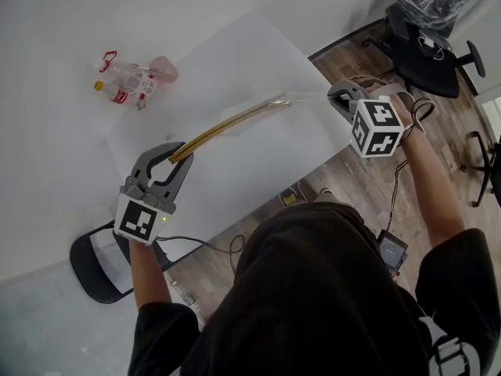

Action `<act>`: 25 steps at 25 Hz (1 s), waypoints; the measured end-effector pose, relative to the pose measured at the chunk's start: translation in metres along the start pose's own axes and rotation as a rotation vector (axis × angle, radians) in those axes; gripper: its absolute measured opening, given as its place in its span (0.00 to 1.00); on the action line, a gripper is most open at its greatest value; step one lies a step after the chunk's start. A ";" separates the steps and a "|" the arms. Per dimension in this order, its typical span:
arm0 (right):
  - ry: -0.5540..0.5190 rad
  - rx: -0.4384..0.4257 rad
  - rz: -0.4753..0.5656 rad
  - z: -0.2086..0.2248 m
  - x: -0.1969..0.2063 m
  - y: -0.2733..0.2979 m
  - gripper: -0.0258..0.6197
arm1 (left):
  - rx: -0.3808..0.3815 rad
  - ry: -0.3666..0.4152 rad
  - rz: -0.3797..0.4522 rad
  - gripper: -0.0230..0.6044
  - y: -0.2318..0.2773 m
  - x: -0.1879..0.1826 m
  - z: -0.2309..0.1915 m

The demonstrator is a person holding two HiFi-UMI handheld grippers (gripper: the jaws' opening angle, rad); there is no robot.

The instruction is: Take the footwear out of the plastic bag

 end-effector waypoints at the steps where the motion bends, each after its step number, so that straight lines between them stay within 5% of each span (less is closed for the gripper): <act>1: 0.004 -0.001 -0.009 -0.001 0.004 -0.001 0.07 | -0.009 -0.002 -0.005 0.16 -0.001 0.002 -0.001; 9: 0.098 -0.001 -0.024 -0.009 0.031 -0.013 0.07 | -0.131 -0.084 -0.037 0.16 -0.010 0.021 -0.003; 15: 0.193 -0.022 0.051 -0.011 0.023 -0.008 0.07 | -0.246 -0.218 -0.046 0.16 -0.020 0.038 -0.003; 19: 0.343 -0.037 0.207 -0.005 -0.002 -0.004 0.07 | -0.315 -0.335 -0.029 0.16 -0.025 0.047 -0.001; 25: 0.765 -0.059 0.540 0.017 -0.048 0.004 0.07 | -0.426 -0.544 0.066 0.16 -0.027 0.051 0.005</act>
Point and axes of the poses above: the fingertips, and each gripper's own axes: y forward along the fingers, z to its right, x out of its underside, the point moved 6 cm from there along -y, backward along the fingers, and after that the axes turned 11 degrees about z, right-handed, at the moved point
